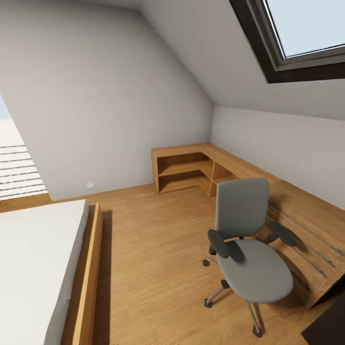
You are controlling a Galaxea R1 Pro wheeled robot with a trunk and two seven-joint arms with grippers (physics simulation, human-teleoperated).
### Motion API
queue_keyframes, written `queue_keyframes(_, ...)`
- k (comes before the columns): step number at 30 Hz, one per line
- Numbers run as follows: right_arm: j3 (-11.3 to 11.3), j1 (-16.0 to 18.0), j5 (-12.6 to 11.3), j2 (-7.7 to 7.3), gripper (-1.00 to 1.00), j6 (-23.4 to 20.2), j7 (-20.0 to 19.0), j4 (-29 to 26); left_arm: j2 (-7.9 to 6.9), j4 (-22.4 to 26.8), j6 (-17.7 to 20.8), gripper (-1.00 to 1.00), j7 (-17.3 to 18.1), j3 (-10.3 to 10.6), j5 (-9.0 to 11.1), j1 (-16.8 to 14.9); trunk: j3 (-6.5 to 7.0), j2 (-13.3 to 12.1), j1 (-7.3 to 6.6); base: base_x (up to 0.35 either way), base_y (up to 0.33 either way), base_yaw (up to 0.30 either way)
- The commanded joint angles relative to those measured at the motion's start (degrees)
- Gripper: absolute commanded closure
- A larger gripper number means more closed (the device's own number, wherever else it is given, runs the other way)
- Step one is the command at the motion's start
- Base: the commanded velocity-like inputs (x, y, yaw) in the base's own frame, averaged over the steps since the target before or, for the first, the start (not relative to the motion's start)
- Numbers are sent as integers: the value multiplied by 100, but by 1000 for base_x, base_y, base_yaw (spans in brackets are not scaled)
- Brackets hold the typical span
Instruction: In the bedroom, organize the workspace by keeping the computer under the desk, ensuring the monitor is on the desk, placing the keyboard on the desk next to the monitor, placing the mouse on the desk next to the keyboard, moving the folder from the swivel chair onto the desk next to the mouse, stacking the notebook on top of the folder with the pen on top of the notebook, and positioning the swivel chair next to the desk.
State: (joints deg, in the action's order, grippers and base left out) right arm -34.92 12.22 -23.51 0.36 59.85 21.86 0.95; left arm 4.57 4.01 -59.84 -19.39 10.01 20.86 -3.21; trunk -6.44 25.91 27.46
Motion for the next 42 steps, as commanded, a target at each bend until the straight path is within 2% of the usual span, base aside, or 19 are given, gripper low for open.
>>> queue_keyframes(1,-50,6,-22,2,-100,15,29,10,-2,115,-16,-100,-35,41,41,-5,-19,11,3,0,0,183)
queue_keyframes(5,-50,8,-22,-3,-100,15,29,10,-27,607,-16,-100,-34,40,52,-5,-45,11,3,0,0,183)
queue_keyframes(9,-47,5,-22,-7,-100,15,30,10,-82,857,-16,-100,-38,37,61,-5,-72,11,3,0,0,183)
queue_keyframes(15,-43,7,-23,-15,-100,15,31,7,-140,982,717,-100,-52,14,59,-5,-112,11,3,0,0,186)
queue_keyframes(19,-42,8,-28,-17,-100,15,29,4,-181,924,895,-100,-20,36,43,-5,-137,11,3,0,0,199)
queue_keyframes(28,-42,7,-30,-19,-100,15,31,0,-263,359,1019,-100,-5,96,-100,-5,-192,11,3,10,-10,208)
queue_keyframes(34,-42,6,-27,-19,-100,15,31,1,-345,259,1060,-100,3,104,-134,-5,-228,11,3,163,-133,210)
queue_keyframes(42,-42,5,-23,-19,-100,15,33,-1,-365,236,1066,-100,5,106,-142,-5,-276,11,3,258,-177,211)
